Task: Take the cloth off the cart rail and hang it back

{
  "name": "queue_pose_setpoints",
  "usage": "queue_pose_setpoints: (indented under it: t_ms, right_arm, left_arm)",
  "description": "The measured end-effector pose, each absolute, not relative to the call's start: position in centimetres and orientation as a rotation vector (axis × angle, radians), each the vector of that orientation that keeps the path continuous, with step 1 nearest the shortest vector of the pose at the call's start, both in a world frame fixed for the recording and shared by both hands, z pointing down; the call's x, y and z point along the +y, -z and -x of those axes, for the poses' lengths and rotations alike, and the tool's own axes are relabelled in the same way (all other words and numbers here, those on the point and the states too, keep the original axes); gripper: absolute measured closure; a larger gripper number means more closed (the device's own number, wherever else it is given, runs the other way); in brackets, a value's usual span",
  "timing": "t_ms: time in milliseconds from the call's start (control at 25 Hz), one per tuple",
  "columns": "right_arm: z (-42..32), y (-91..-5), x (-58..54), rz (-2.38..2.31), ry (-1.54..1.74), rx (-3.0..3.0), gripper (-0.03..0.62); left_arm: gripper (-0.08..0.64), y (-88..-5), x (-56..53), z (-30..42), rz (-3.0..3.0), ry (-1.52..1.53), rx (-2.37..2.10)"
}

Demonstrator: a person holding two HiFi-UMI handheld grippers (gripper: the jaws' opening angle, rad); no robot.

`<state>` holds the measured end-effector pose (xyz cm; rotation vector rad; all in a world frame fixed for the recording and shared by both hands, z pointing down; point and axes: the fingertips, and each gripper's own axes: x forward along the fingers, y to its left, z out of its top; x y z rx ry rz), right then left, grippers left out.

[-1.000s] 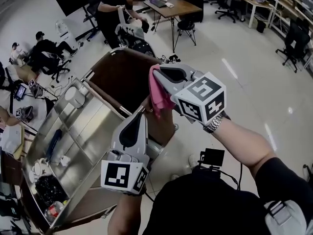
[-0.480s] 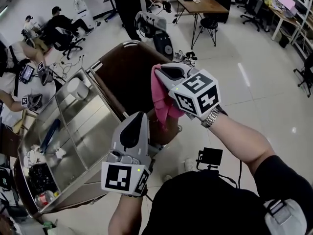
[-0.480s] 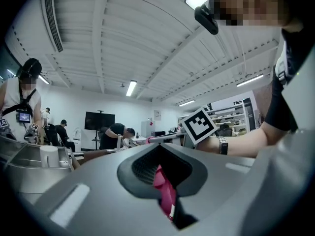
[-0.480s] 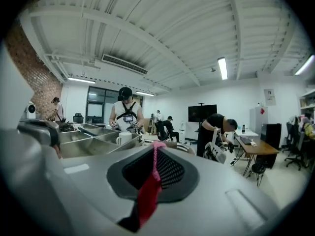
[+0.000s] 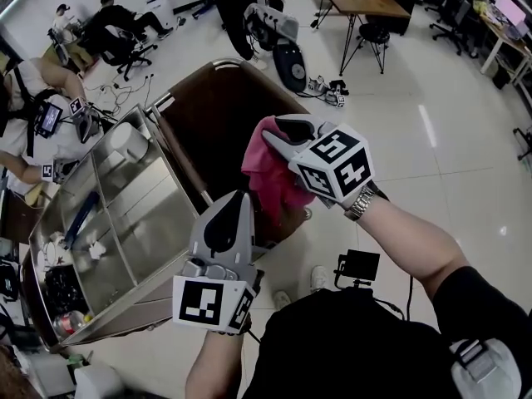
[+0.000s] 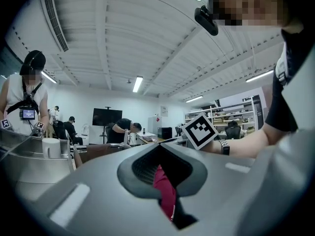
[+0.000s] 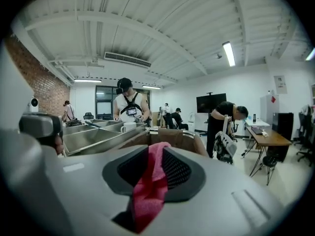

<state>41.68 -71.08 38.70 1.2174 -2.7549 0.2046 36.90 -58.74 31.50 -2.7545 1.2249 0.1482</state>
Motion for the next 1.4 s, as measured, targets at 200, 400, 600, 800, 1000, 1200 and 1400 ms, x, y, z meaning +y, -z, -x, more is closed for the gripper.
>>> queue_pose_setpoints:
  t_ms: [200, 400, 600, 800, 1000, 1200, 1400]
  right_arm:
    - [-42.3, -39.6, -70.2, -1.184, -0.210, -2.768, 0.480]
    - [-43.3, -40.1, -69.4, -1.192, -0.223, -2.772, 0.469]
    - [-44.6, -40.3, -68.5, -1.208, -0.234, -2.771, 0.465]
    - [-45.7, -40.4, -67.6, -1.236, -0.242, -2.765, 0.454]
    - [-46.9, -40.3, -67.0, -1.270, -0.257, -2.753, 0.440]
    - [-47.2, -40.2, -66.4, -1.287, -0.253, -2.756, 0.440]
    - [-47.4, -39.8, -65.9, -1.286, -0.248, -2.771, 0.440]
  left_arm:
    - [0.557, -32.0, -58.6, -37.7, 2.747, -0.138, 1.239]
    - [0.557, -32.3, -58.1, -38.4, 2.747, -0.132, 1.235]
    - [0.557, -32.5, -57.7, -39.4, 2.755, -0.123, 1.222]
    - [0.557, -32.4, -57.0, -40.0, 2.759, -0.125, 1.203]
    - [0.557, -32.0, -56.5, -40.6, 2.765, -0.127, 1.182]
    - [0.555, -32.1, -56.1, -40.8, 2.768, -0.127, 1.167]
    - [0.557, -32.1, -55.8, -41.1, 2.764, -0.121, 1.170]
